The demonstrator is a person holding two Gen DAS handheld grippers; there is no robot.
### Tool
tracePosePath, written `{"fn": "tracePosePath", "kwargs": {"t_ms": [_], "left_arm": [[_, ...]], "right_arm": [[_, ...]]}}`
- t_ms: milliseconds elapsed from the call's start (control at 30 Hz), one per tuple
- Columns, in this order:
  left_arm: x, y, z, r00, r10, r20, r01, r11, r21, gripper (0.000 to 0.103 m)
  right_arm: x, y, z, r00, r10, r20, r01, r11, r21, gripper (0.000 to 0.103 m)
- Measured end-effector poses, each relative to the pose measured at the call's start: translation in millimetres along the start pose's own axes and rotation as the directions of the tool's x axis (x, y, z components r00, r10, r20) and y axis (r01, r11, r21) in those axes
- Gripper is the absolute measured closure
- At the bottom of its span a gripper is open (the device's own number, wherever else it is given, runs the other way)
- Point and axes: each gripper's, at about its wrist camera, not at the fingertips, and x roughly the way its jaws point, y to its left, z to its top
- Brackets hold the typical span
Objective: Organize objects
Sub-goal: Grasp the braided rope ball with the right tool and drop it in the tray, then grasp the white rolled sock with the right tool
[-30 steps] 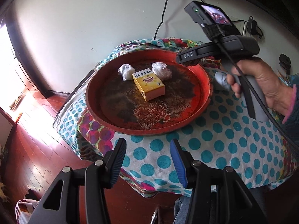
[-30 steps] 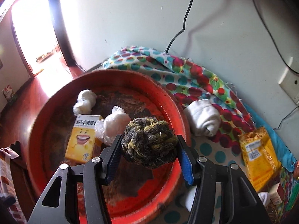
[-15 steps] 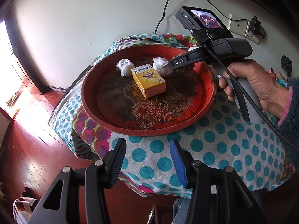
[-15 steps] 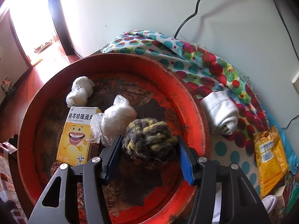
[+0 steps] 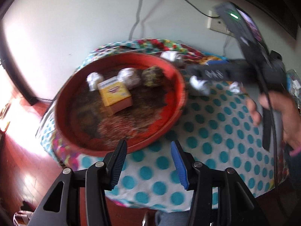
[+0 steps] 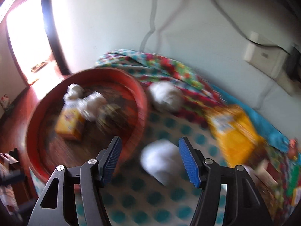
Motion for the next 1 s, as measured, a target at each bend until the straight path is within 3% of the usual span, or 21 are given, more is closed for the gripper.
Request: {"fn": "tracePosePath", "kwargs": {"t_ms": [200, 433, 867, 1000], "left_arm": [[17, -41, 18, 0.999, -0.047, -0.009, 0.048, 0.997, 0.059, 0.053], [28, -80, 35, 0.998, -0.061, -0.004, 0.061, 0.992, 0.112, 0.053], [51, -95, 55, 0.993, -0.104, -0.050, 0.108, 0.991, 0.080, 0.053], [60, -100, 61, 0.991, -0.119, -0.054, 0.123, 0.990, 0.072, 0.053]], "right_arm": [[-23, -59, -41, 0.994, -0.102, -0.025, 0.103, 0.992, 0.075, 0.041], [-19, -106, -63, 0.989, -0.138, -0.054, 0.145, 0.978, 0.153, 0.041], [15, -117, -60, 0.992, -0.106, -0.070, 0.118, 0.973, 0.200, 0.041], [17, -113, -62, 0.990, -0.130, -0.060, 0.138, 0.976, 0.169, 0.048]]}}
